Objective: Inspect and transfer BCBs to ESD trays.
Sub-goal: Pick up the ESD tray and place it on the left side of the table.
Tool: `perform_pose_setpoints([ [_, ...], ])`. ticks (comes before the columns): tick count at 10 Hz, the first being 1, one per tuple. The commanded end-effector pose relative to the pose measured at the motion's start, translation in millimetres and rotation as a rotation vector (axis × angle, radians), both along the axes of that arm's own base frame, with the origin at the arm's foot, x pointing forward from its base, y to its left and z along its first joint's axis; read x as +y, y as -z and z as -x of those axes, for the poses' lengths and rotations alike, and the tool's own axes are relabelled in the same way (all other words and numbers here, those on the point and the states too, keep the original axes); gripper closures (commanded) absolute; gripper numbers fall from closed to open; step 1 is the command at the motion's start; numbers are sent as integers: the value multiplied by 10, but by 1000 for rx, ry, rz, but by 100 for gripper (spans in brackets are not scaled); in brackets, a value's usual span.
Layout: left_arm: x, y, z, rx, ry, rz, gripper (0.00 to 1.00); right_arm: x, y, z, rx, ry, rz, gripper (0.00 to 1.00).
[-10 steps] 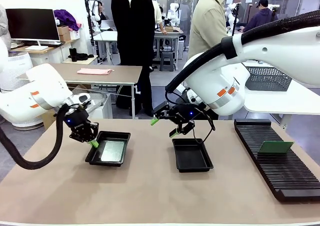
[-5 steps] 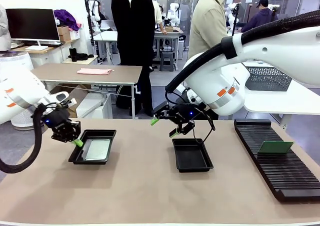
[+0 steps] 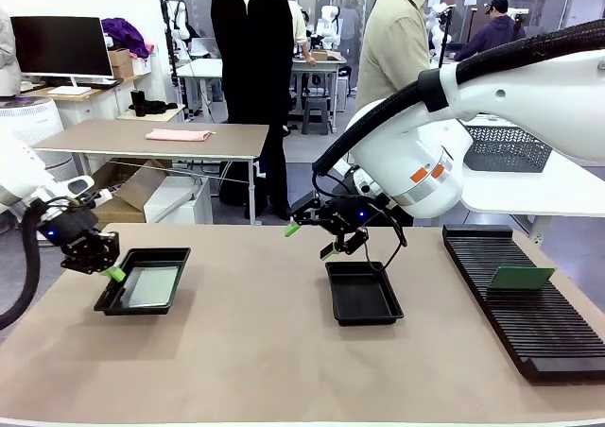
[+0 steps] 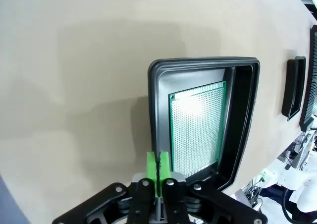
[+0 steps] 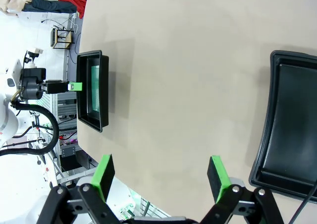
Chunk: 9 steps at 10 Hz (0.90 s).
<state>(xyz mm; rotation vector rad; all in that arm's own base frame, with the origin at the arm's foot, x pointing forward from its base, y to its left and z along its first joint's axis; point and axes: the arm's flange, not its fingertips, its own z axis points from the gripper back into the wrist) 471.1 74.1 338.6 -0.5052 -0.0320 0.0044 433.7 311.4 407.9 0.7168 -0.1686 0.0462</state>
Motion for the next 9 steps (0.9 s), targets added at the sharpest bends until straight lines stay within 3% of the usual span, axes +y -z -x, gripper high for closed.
perform_pose_setpoints([
  [1, 202, -12, -10, 8, 38, -3, 97, 29, -7, -10, 12, 9, 12, 0],
  [9, 563, 146, -135, -6, 29, -3, 97, 29, -7, -10, 12, 9, 12, 0],
])
